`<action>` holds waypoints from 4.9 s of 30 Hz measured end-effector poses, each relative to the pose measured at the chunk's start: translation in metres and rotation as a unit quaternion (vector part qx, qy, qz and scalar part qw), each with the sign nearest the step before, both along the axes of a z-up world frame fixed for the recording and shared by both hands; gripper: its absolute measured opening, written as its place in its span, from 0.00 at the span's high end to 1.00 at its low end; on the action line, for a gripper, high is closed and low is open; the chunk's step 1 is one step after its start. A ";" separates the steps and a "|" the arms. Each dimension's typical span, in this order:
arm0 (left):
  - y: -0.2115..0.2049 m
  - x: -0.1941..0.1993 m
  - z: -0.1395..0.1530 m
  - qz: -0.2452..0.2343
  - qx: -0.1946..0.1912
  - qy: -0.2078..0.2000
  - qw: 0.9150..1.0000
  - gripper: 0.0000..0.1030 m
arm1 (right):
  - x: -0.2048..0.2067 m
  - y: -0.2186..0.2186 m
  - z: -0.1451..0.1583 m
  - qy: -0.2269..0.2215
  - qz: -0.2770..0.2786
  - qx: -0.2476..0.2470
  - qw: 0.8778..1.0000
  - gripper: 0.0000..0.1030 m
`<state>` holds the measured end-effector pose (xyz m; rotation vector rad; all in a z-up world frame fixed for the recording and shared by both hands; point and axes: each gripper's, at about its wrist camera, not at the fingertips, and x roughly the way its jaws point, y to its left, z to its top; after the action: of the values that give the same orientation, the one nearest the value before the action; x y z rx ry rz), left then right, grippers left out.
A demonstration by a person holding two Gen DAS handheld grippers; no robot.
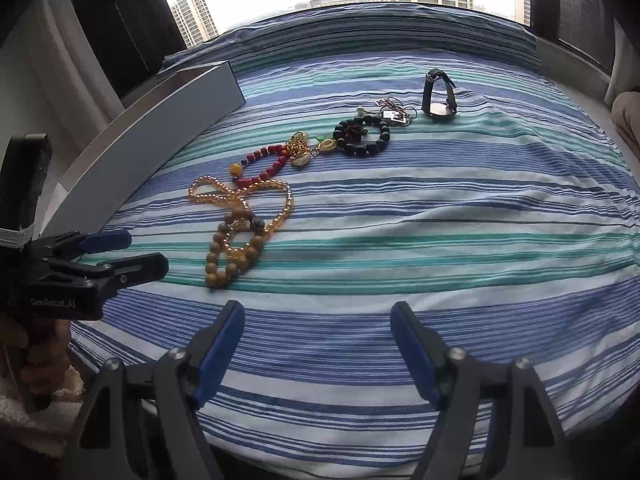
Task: Organize jewelry
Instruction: 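Withdraw both tools from the box back over the remaining jewelry, then grasp the wooden bead bracelet with the right tool, then grasp the red-bead bracelet at its amber bead with the left tool while the right tool holds the wooden bracelet, then lift both bracelets and carry them toward the white box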
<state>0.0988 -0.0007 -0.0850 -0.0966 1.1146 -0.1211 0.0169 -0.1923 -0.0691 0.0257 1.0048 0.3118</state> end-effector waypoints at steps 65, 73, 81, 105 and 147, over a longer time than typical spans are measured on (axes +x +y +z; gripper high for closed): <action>0.079 -0.050 -0.001 0.114 0.001 0.004 0.993 0.04 | 0.074 0.084 -0.014 0.006 0.131 0.016 0.991 0.87; 0.060 -0.024 0.005 0.074 0.000 0.001 0.997 0.04 | 0.025 0.050 0.040 -0.030 0.120 0.069 0.990 0.87; 0.035 0.068 0.024 0.024 -0.035 -0.013 0.999 0.04 | 0.008 0.023 0.048 -0.036 0.087 0.082 0.992 0.87; 0.034 0.157 0.000 0.005 -0.064 0.115 0.991 0.10 | -0.007 -0.014 0.058 -0.051 0.047 0.095 0.993 0.87; 0.136 0.072 0.150 0.089 -0.103 -0.038 0.990 0.85 | 0.051 0.071 0.129 -0.094 0.159 0.089 0.979 0.87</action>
<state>0.1712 0.1352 0.0654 -0.3721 1.0102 -0.0780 0.0679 -0.1215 0.0597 -0.0031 0.7894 0.6835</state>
